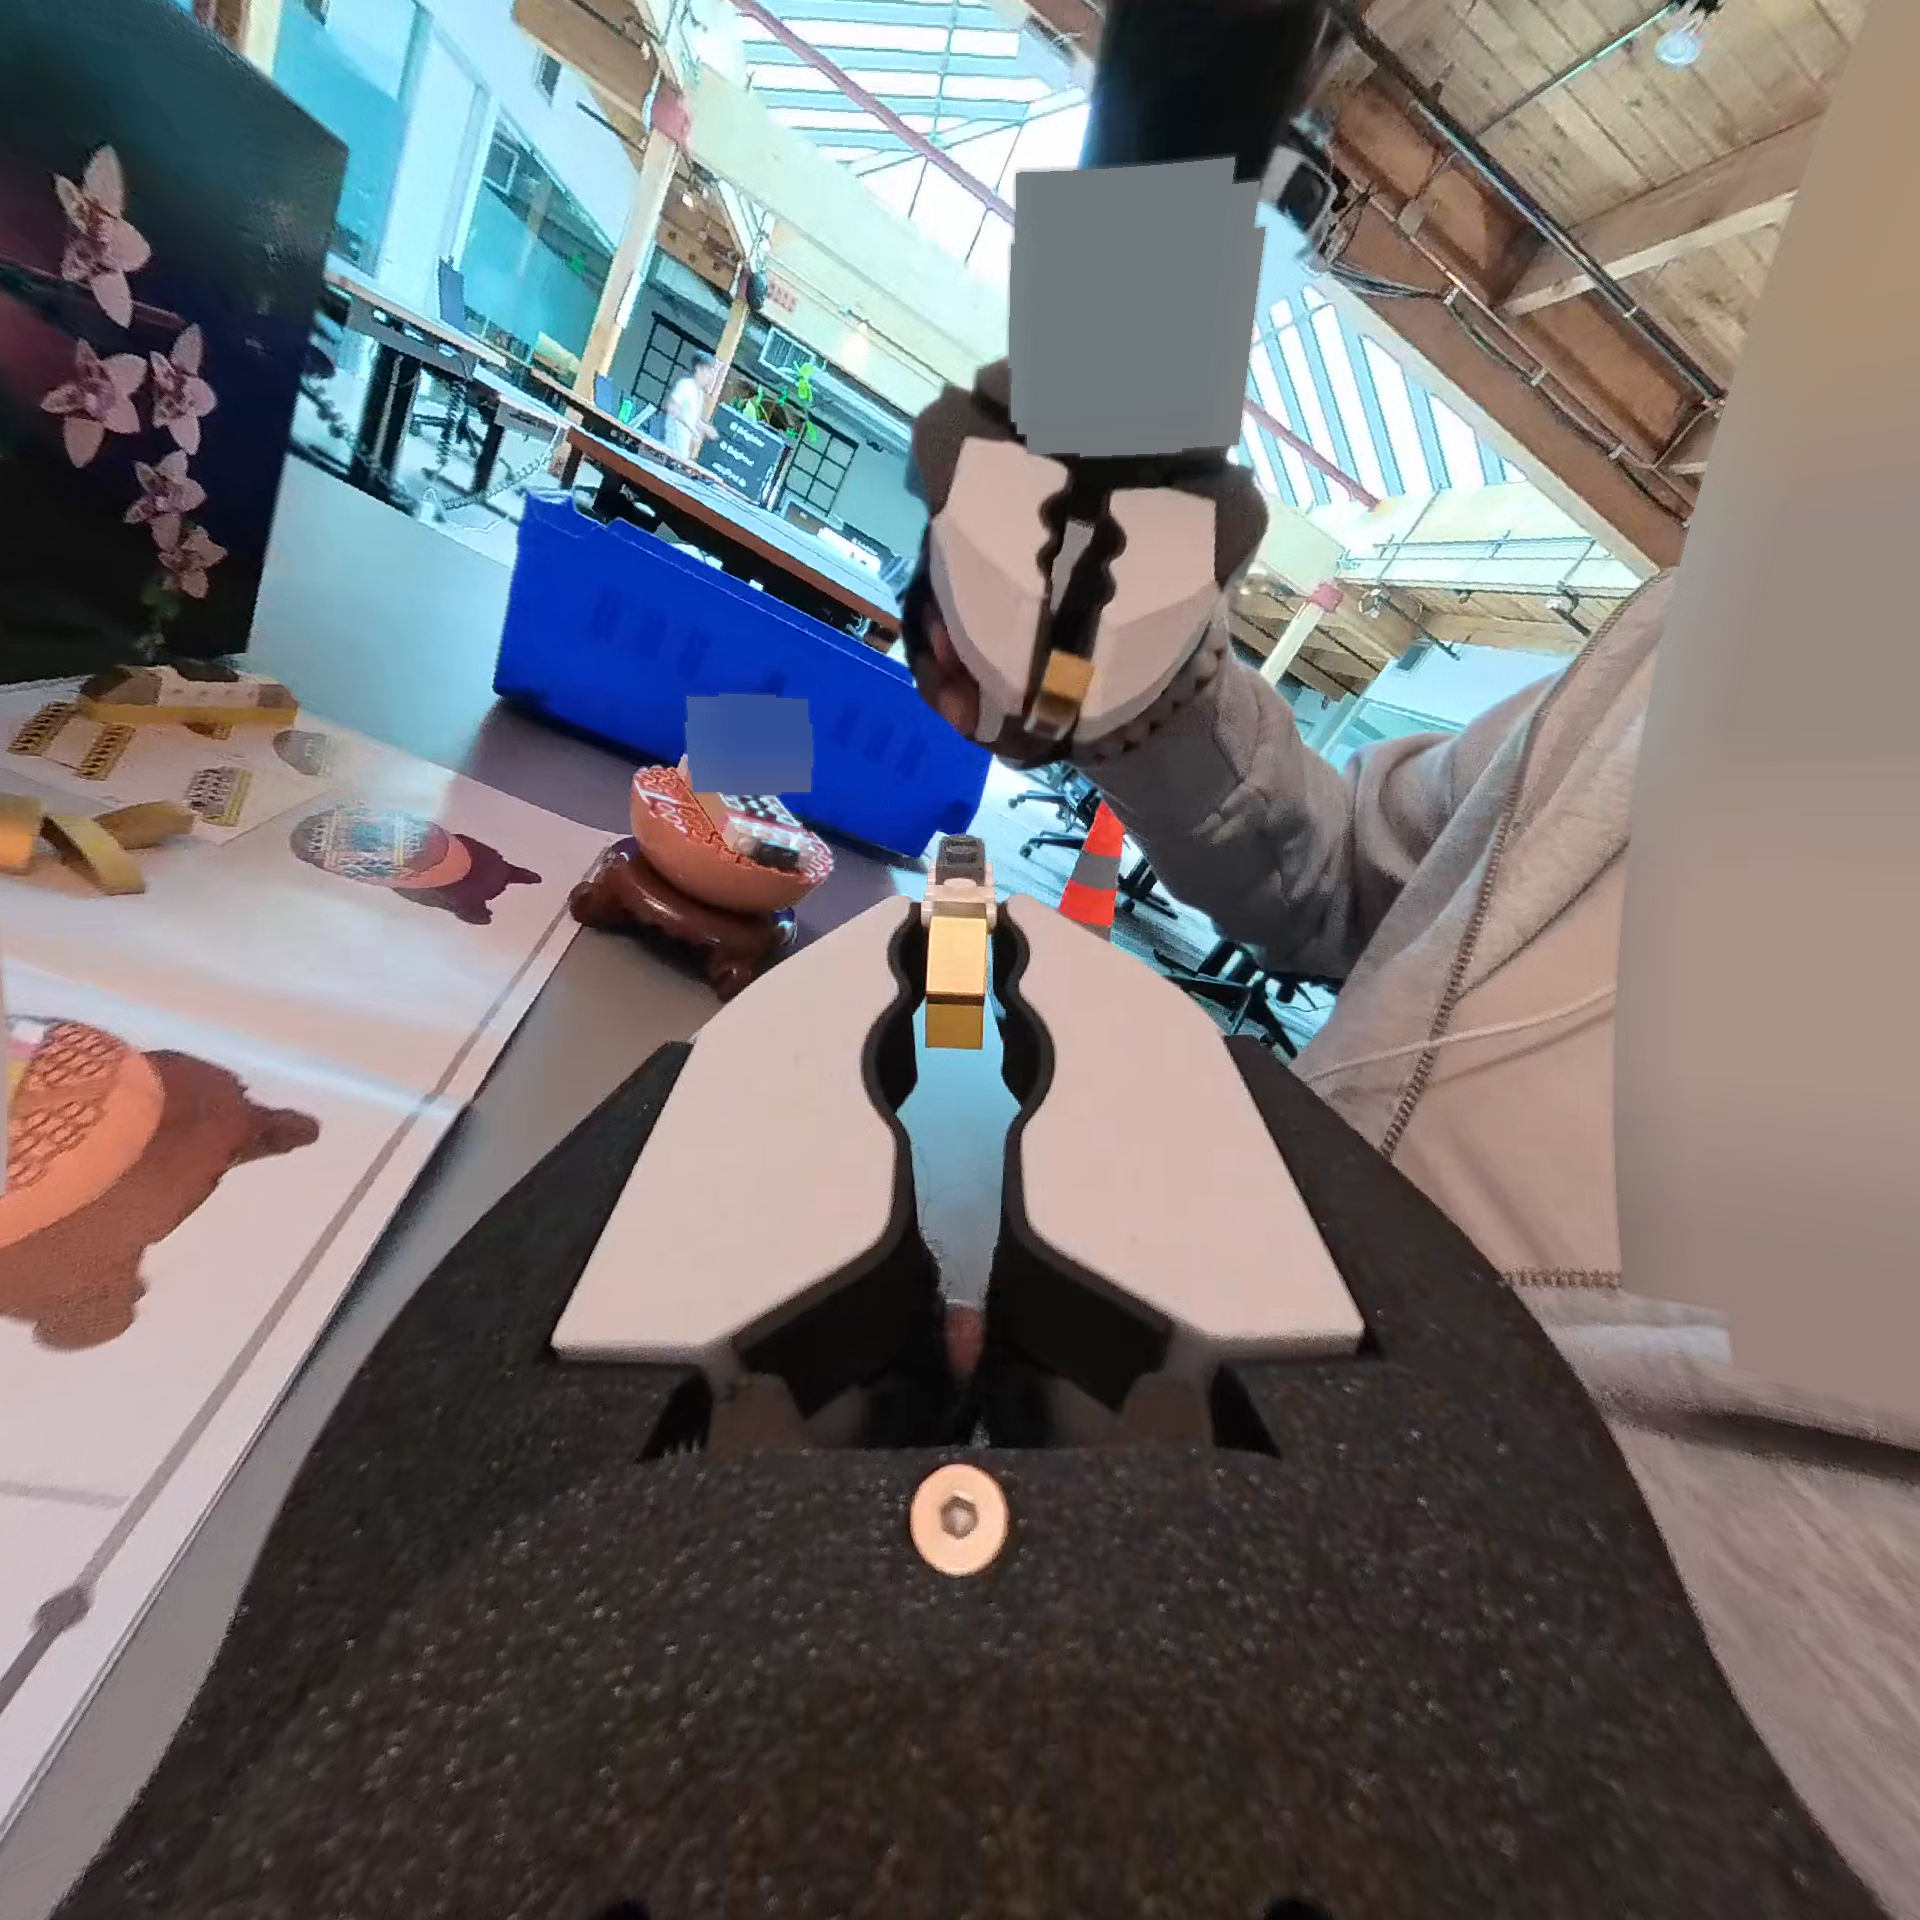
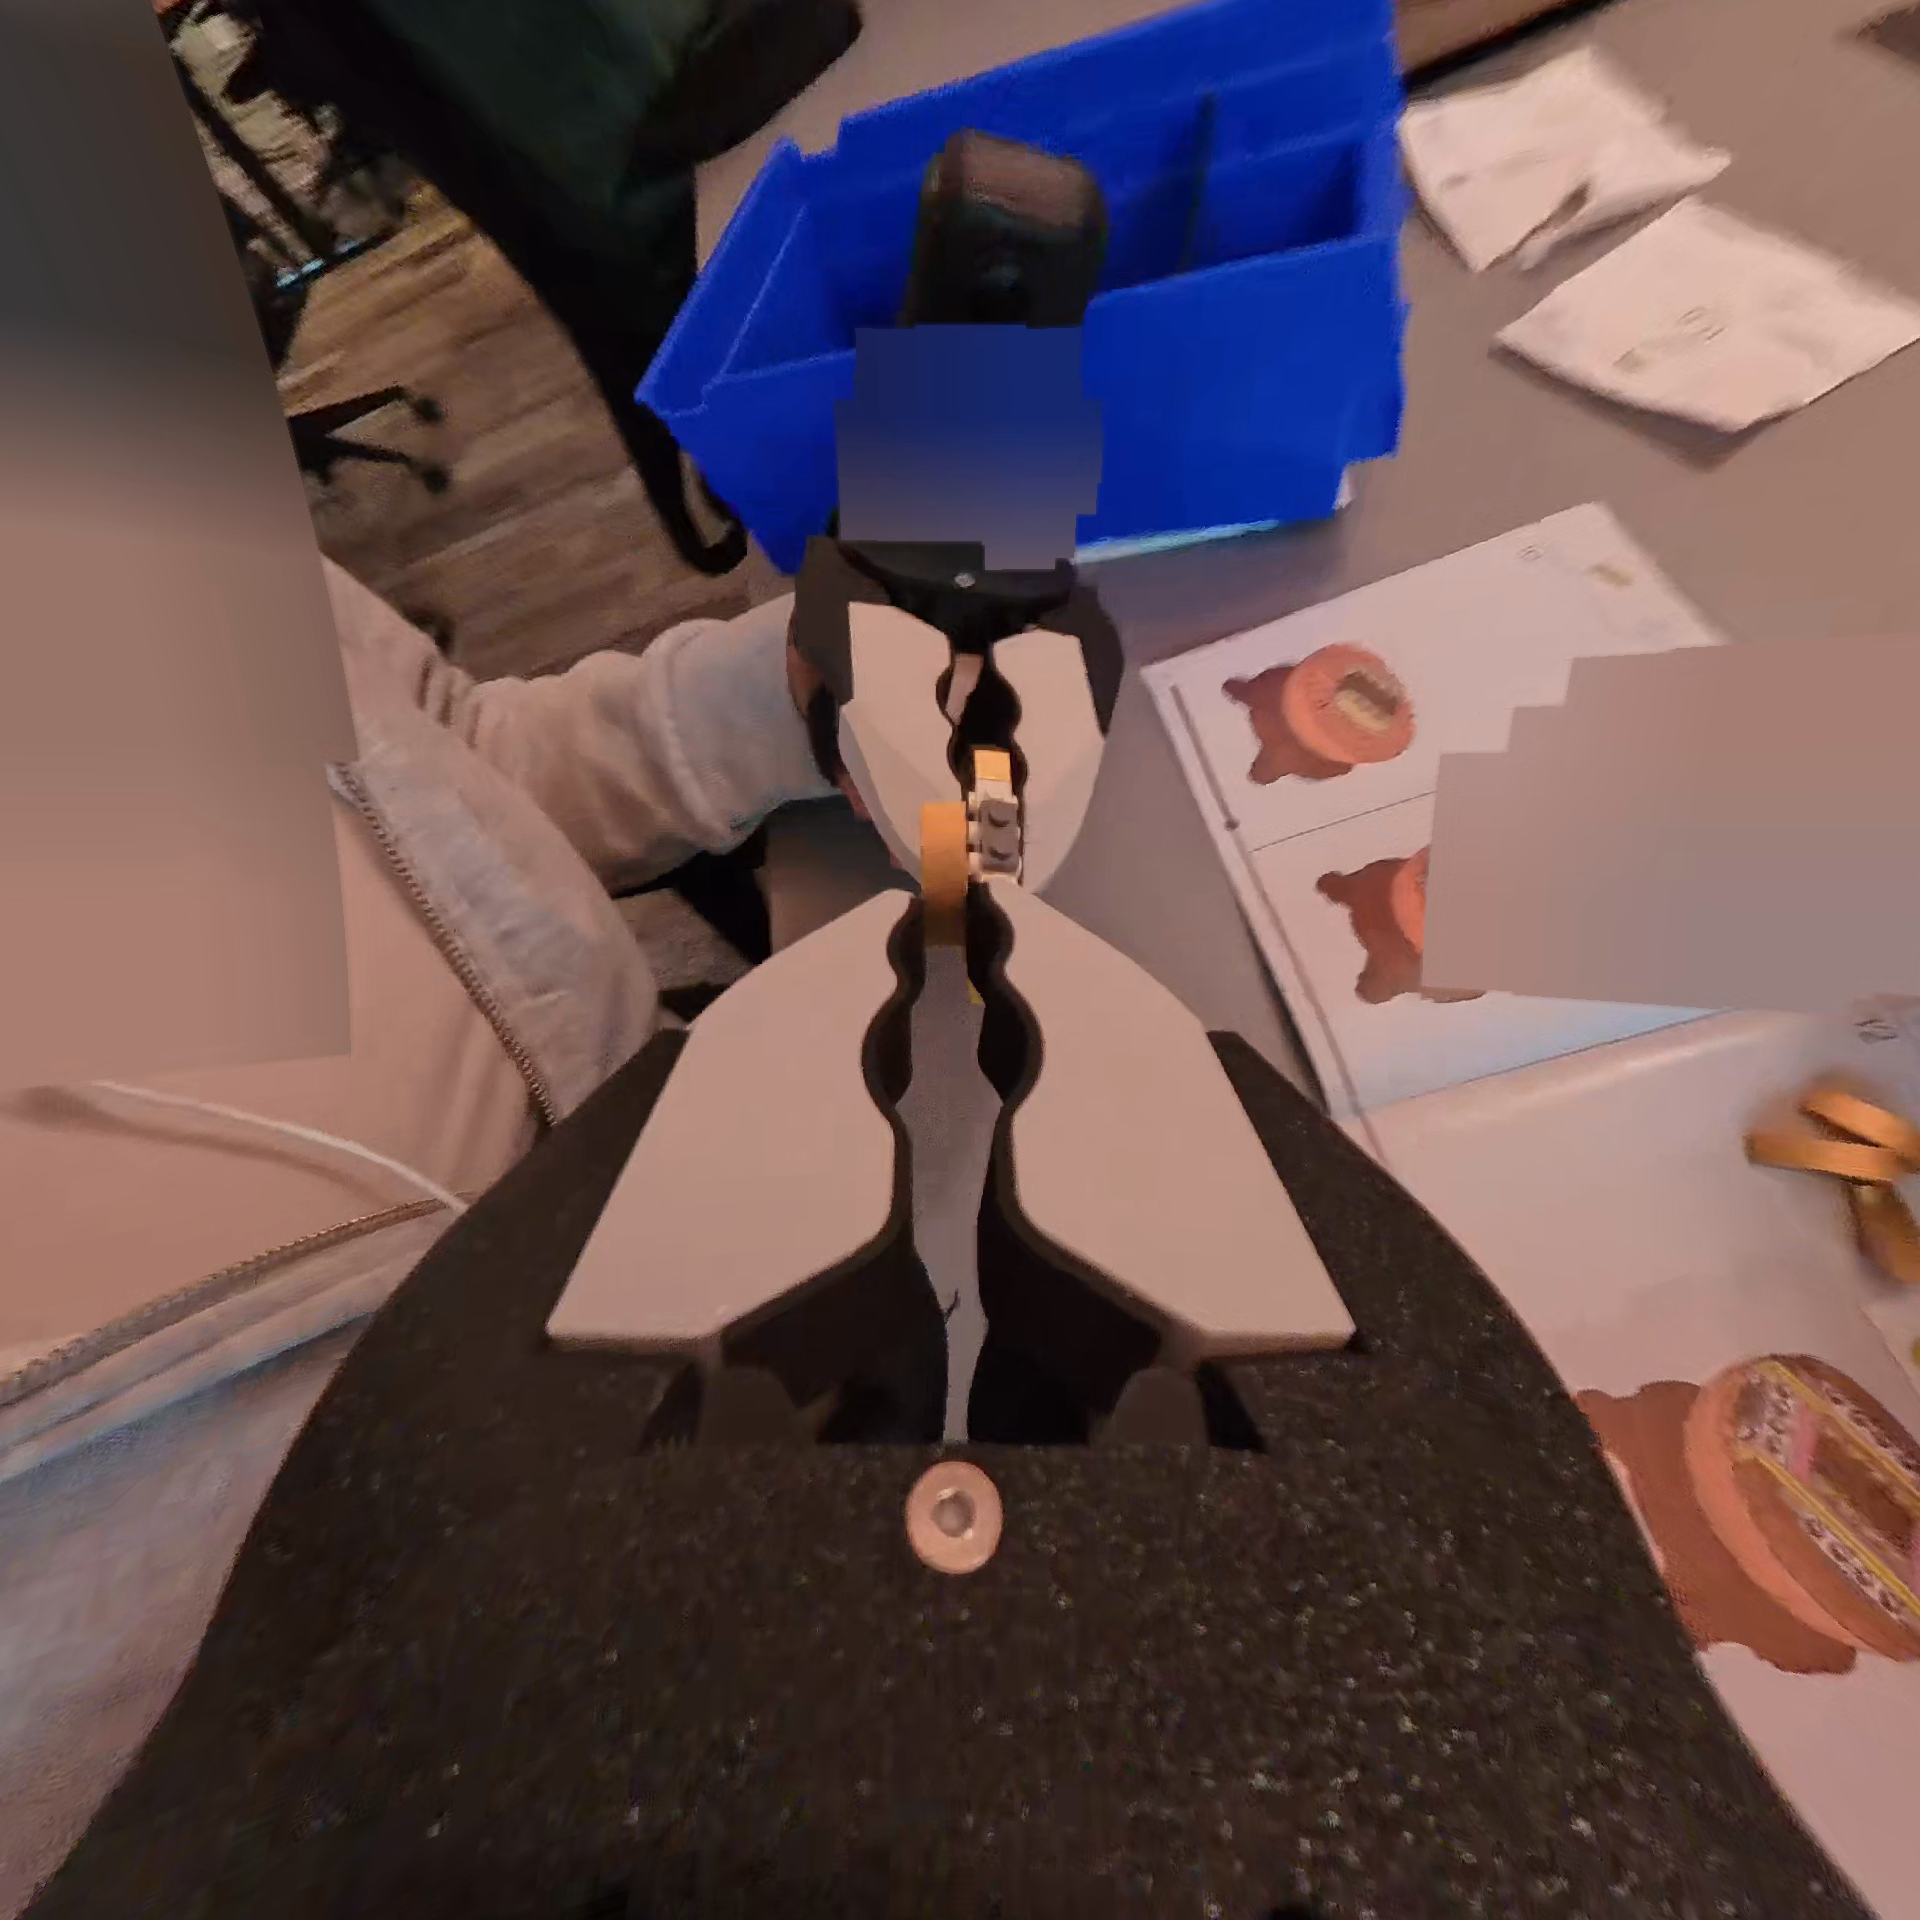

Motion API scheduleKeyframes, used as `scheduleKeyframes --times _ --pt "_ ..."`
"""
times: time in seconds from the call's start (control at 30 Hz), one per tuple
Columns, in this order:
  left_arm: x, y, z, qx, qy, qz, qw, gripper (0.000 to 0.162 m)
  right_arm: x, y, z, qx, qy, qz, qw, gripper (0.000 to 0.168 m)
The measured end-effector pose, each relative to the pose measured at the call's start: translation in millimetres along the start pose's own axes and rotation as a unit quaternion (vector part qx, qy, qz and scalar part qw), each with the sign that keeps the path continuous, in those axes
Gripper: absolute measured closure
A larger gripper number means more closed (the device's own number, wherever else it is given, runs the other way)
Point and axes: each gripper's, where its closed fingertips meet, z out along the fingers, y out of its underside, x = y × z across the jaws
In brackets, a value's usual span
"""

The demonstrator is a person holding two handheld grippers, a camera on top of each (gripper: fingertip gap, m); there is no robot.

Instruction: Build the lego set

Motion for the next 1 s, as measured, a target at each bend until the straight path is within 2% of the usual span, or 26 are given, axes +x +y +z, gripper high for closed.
scheduleKeyframes --times 0.17,0.33,0.7,1.0 --pt "1 5 20 -0.022 -0.003 -0.008 1.000 0.151 11 12 1 -0.042 -0.039 0.032 0.998 0.161" --pt "-1 5 26 -0.013 -0.007 -0.014 1.000 0.151 14 22 -2 -0.071 -0.039 0.025 0.996 0.161" --pt "-4 8 25 -0.016 -0.013 -0.013 1.000 0.151 15 28 0 -0.128 -0.031 0.018 0.991 0.161" --pt "-5 6 22 -0.002 -0.038 0.031 0.999 0.151 14 29 4 -0.183 -0.024 0.007 0.983 0.161"
